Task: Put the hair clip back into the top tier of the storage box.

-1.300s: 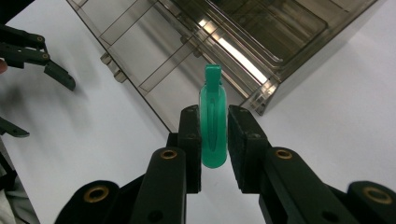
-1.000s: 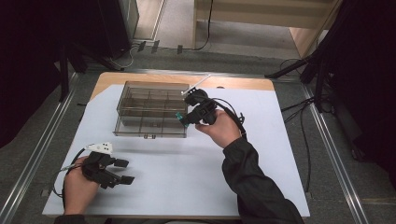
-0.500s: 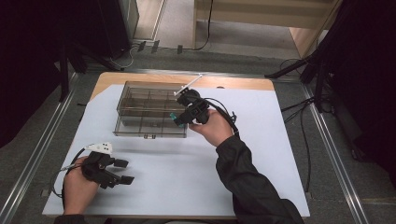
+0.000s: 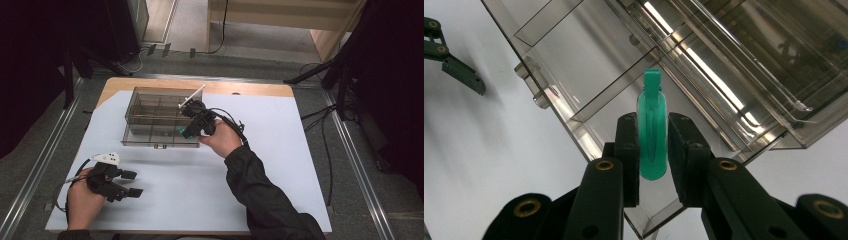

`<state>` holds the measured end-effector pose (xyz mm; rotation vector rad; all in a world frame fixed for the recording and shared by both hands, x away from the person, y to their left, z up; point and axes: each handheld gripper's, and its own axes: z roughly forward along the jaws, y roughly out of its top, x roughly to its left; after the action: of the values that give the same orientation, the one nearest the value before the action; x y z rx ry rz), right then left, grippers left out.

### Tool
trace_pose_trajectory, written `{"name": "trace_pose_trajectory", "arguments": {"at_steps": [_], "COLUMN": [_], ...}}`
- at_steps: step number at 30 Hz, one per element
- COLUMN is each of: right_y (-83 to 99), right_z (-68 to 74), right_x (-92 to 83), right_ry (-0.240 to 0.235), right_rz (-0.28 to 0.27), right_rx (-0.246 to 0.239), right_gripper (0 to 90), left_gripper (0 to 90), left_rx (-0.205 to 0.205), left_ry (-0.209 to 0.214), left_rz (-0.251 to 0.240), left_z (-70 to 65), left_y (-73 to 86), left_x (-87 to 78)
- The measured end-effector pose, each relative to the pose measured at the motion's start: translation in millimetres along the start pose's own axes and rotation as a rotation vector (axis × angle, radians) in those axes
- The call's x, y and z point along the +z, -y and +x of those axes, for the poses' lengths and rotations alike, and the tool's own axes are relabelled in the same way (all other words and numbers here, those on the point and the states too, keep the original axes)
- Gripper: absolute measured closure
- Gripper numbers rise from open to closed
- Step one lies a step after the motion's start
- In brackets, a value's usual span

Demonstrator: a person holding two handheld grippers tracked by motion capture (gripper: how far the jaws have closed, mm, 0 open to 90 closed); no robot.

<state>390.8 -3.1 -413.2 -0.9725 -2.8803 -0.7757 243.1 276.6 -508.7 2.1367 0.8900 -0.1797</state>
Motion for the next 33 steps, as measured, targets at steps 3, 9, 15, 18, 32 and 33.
{"name": "trace_pose_trajectory", "arguments": {"at_steps": [3, 9, 15, 18, 32, 33], "right_y": [0.1, 0.4, 0.6, 0.7, 1.9, 2.0], "right_z": [0.6, 1.2, -0.1, -0.1, -2.1, -2.3], "right_x": [2.2, 7.2, 10.8, 11.3, 14.7, 14.7], "right_ry": [0.001, 0.019, 0.017, 0.024, 0.007, 0.004], "right_rz": [0.004, 0.022, 0.032, 0.03, 0.027, 0.024], "right_rx": [0.0, -0.003, 0.0, 0.002, 0.012, 0.012], "right_gripper": [77.5, 77.5, 77.3, 77.2, 76.3, 75.1], "left_gripper": [19.0, 19.1, 19.1, 19.1, 19.1, 19.1], "left_rx": [0.0, 0.001, 0.001, 0.002, 0.0, 0.0], "left_ry": [0.001, -0.002, -0.001, -0.001, -0.001, 0.001], "left_rz": [0.0, 0.003, 0.005, 0.008, 0.008, 0.008], "left_z": [-0.1, -0.3, -0.3, -1.0, -0.8, -0.6], "left_y": [-0.2, -0.3, -0.3, -0.6, -0.4, -0.4], "left_x": [0.2, 0.8, 0.9, 1.2, 1.2, 1.1]}}
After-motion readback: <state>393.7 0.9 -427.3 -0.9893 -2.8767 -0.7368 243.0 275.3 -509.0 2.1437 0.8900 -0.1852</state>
